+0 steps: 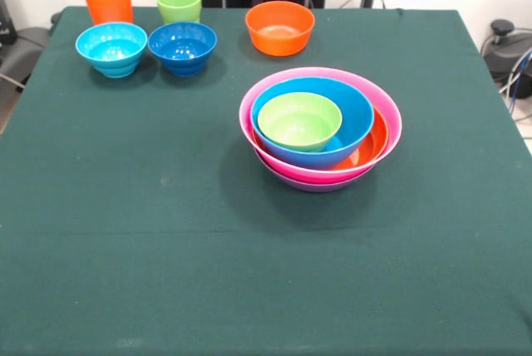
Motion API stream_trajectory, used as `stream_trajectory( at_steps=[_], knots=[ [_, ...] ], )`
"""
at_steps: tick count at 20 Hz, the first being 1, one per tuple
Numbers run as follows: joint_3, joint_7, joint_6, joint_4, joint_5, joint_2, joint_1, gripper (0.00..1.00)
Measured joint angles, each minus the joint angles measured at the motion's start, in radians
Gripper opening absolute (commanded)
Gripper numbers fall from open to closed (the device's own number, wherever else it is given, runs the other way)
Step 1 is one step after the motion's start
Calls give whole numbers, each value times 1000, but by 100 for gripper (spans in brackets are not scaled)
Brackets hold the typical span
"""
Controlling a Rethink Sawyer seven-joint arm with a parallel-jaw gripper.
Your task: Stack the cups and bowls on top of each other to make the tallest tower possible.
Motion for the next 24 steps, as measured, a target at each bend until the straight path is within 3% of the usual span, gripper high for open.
stream_trajectory(
  at_steps=[7,13,15,24],
  knots=[
    [2,0,-22,26,4,-36,-28,0],
    [6,0,-205,138,6,-88,-79,0],
    [6,0,-318,212,6,-107,-97,0],
    [5,0,-600,368,-43,-106,-111,0]
  ],
)
